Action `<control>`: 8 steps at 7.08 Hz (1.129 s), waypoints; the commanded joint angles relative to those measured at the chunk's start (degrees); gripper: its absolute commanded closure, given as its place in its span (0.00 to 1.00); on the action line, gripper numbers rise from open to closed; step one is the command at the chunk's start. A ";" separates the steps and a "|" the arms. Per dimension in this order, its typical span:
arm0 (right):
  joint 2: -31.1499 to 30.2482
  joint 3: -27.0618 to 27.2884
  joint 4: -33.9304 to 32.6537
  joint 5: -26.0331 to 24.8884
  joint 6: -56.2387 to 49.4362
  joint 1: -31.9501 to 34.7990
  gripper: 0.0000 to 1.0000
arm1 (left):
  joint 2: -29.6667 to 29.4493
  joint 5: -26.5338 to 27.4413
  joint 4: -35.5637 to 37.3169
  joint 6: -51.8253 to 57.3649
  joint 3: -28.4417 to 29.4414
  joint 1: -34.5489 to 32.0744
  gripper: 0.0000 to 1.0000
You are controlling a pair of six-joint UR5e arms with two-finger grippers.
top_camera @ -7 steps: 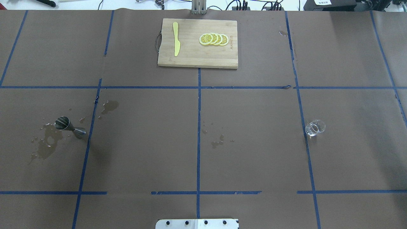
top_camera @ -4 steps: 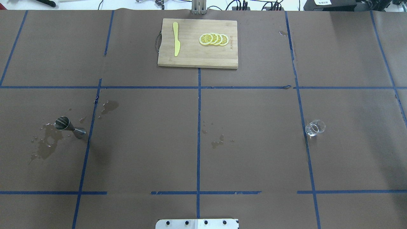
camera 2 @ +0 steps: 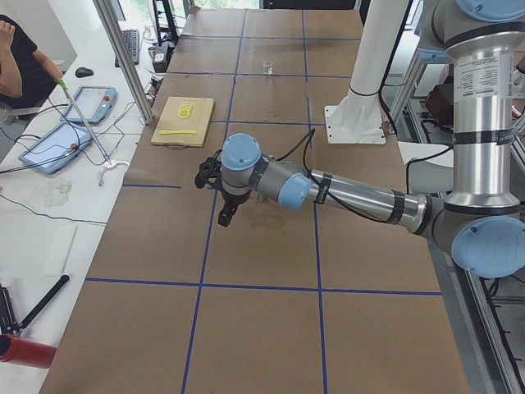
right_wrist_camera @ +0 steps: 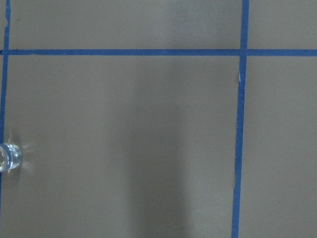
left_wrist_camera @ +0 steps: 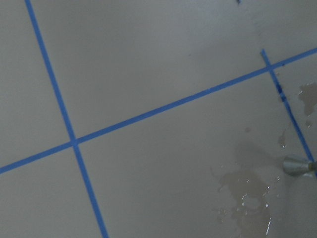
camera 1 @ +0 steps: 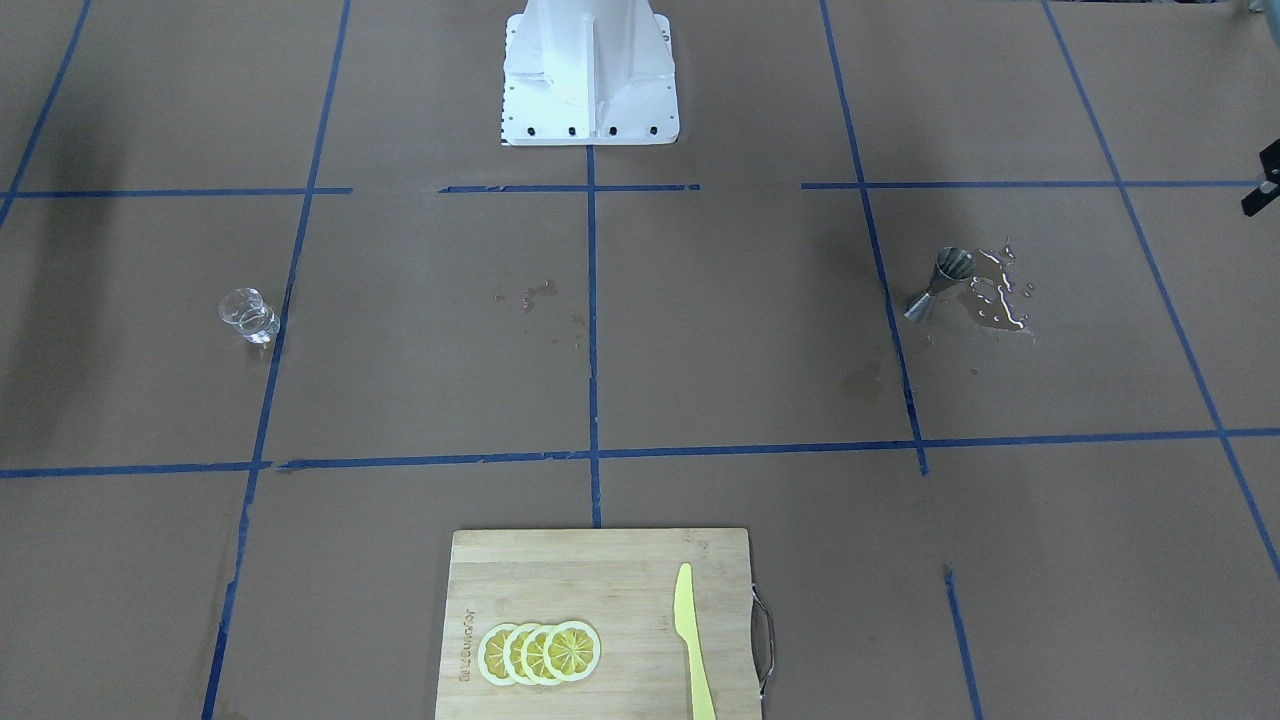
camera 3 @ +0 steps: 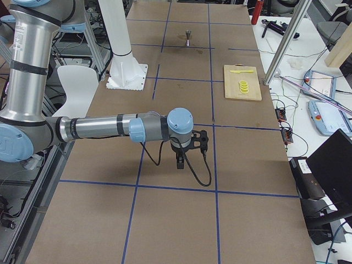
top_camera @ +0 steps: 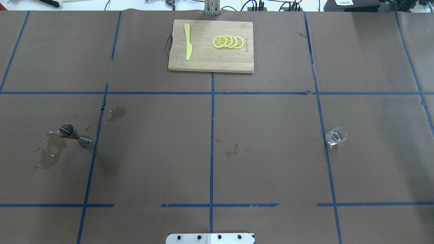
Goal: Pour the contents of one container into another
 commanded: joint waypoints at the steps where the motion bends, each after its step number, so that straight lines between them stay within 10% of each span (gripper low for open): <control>1: -0.15 -0.05 3.18 0.58 -0.04 0.00 0.00 | 1.92 9.87 -24.70 -27.85 0.10 13.42 0.00; 4: -0.06 -0.05 3.37 0.67 0.13 -0.18 0.00 | 11.41 38.78 -49.91 -44.91 -0.42 31.03 0.00; 8: -0.06 0.13 3.72 2.69 0.22 -0.18 0.00 | 13.79 78.22 -49.51 -45.38 -1.92 54.39 0.00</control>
